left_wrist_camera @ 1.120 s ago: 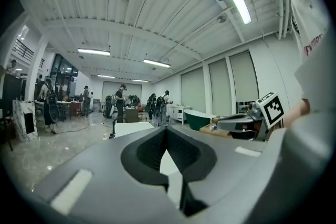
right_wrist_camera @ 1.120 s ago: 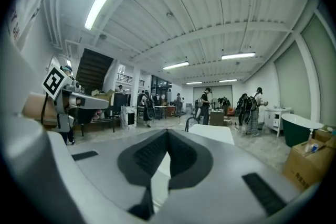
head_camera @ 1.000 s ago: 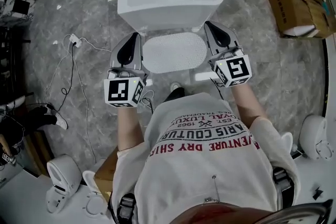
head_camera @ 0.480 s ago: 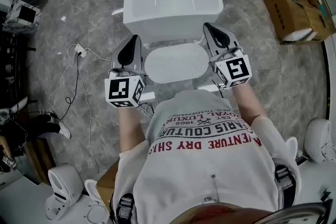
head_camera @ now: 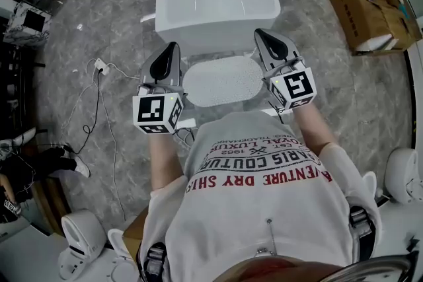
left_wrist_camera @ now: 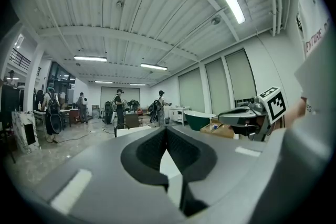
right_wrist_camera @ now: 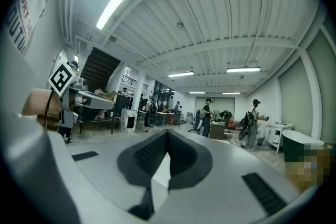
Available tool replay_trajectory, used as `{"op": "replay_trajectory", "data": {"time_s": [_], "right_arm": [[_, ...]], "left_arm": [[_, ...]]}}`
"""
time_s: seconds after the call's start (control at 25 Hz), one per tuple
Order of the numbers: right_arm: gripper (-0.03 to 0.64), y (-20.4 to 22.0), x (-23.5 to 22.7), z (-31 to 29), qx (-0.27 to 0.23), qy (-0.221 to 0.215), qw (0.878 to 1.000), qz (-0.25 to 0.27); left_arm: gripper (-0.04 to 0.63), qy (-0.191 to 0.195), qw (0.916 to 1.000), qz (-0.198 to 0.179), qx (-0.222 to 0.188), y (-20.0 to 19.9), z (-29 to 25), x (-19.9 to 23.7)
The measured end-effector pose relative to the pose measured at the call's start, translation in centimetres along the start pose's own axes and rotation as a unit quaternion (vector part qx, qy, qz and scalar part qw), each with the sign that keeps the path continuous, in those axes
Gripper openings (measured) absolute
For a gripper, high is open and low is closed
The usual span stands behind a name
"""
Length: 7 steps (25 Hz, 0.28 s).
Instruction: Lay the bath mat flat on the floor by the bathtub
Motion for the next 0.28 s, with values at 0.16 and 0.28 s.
{"op": "replay_trajectory", "data": {"time_s": [0.16,0.28], "right_arm": [[0.006,0.34,-0.11,-0.13,0.004,0.004,1.0,-0.005],[0.006,0.65,-0.17,-0.25,0.004,0.006,1.0,-0.005]], "left_arm": [[0.011,-0.003,1.0,-0.001,0.003,0.38,-0.01,0.28],[0.011,-0.004,1.0,-0.002,0.007,0.79,-0.01,0.4]]}}
Point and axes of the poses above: the fingertips, and each gripper's own axes: z backward along the fingers, x to its left, y out of its underside, the point moved 2 cm from there along z, backward along the fingers, and after that the axes turned 2 degrees about x, right-handed, at the moved point
